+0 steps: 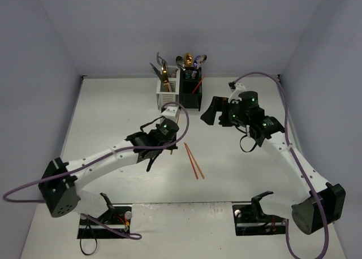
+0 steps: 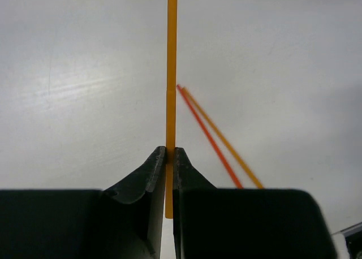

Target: Sort the eating utensils into containers

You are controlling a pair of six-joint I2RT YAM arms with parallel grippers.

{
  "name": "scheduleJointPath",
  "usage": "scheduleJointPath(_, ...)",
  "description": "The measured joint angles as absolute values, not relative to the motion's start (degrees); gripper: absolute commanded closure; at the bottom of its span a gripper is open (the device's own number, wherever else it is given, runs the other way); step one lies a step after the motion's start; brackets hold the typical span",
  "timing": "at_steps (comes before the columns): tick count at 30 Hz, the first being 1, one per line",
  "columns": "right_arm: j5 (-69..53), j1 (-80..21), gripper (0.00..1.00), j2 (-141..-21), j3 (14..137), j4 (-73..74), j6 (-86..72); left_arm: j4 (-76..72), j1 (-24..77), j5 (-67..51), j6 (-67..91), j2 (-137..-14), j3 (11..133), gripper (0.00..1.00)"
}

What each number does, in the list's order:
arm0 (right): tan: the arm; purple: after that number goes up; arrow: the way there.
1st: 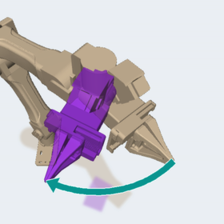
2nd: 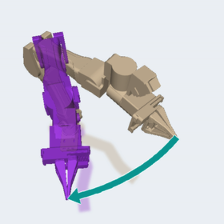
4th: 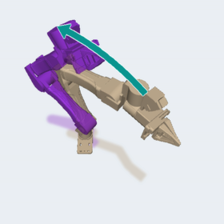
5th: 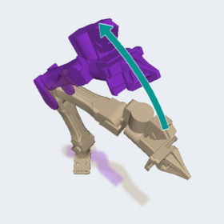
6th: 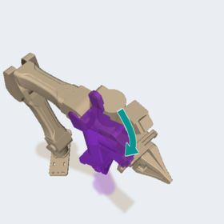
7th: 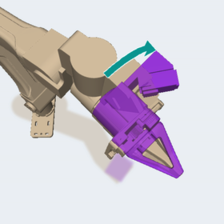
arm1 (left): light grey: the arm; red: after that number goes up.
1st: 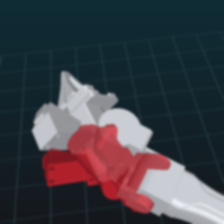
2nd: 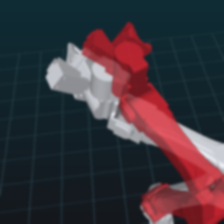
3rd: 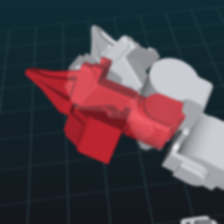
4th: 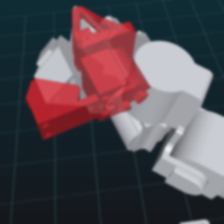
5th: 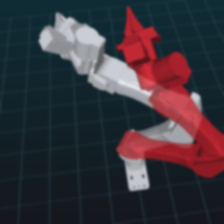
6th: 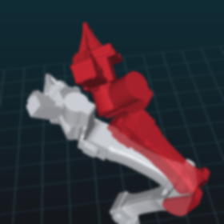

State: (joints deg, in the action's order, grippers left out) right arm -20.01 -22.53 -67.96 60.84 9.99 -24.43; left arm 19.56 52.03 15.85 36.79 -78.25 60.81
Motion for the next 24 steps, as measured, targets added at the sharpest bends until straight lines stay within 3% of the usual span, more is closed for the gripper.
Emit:
scheduleJointPath(6,-21.04,-28.27,0.11,-70.74,65.34,4.53,-26.09,9.24,52.07,12.95,30.46,-72.82,58.46,1.0)
scheduleJointPath(13,-20.95,-32.06,0.3,-76.76,67.99,0.57,-26.39,4.91,52.07,9.73,26.83,-72.78,58.28,1.0)
scheduleJointPath(18,-20.18,-32.33,0.61,-80.07,68.34,0.09,-26.09,3.4,52.07,8.54,25.26,-72.66,58.3,1.0)
scheduleJointPath(21,-19.59,-32.36,0.89,-81.07,68.41,-0.15,-25.82,3.16,52.07,7.89,24.57,-72.66,58.3,1.0)
scheduleJointPath(24,-19.69,-32.6,0.99,-81.33,68.72,-0.73,-26.15,3.04,52.07,7.57,24.34,-72.78,58.38,1.0)
